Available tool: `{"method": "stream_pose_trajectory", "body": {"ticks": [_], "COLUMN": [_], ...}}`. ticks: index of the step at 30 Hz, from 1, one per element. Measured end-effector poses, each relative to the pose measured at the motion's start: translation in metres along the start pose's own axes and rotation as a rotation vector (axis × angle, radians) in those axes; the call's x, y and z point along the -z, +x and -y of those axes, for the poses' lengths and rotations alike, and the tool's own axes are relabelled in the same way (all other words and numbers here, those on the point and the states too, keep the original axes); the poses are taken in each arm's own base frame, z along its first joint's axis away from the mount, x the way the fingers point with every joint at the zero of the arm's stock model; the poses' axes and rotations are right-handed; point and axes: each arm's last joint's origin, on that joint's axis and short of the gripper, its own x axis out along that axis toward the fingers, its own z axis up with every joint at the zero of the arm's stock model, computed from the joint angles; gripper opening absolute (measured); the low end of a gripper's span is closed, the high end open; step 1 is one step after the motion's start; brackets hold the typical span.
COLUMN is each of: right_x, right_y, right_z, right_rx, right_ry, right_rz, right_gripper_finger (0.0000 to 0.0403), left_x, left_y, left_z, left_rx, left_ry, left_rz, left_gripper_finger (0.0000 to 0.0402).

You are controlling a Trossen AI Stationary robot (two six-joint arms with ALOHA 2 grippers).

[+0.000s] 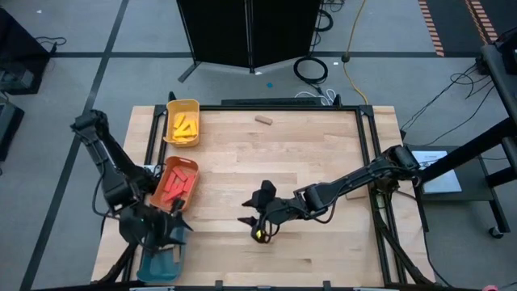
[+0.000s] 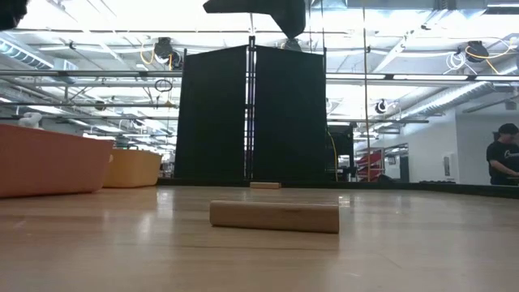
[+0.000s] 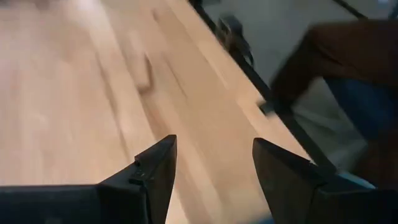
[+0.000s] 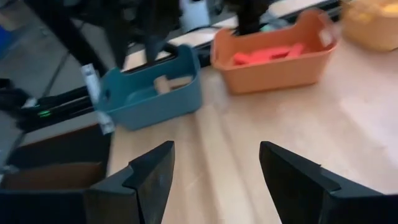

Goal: Sort blocks
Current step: Put the bottom left brown block in the blue bin

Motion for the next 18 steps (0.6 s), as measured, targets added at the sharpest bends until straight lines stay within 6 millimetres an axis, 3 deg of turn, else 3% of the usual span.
{"method": "stream_pose_trajectory", "body": {"ticks": [5, 11, 18], "right_x": [0.005, 0.02, 0.044], "right_y": [-0.001, 0.001, 0.022], "right_z": [-0.001, -0.003, 0.001], "right_rx": [-0.023, 0.057, 0.103], "right_ry": [0.053, 0.002, -0.134], "right_rz": [-0.059, -0.102, -0.166], "right_gripper_finger": [0.0228, 0.0228, 0.0228], "left_x": [0.014, 0.028, 0.014], "left_y": [0.004, -0.007, -0.031], "left_z": [-0.016, -0.044, -0.071], "left_rx": [-0.145, -0.227, -0.209], "left_ry": [0.073, 0.047, 0.037], "left_rz": [0.141, 0.279, 0.545], "left_gripper_finger": [0.0208, 0.0208, 0.0208]}}
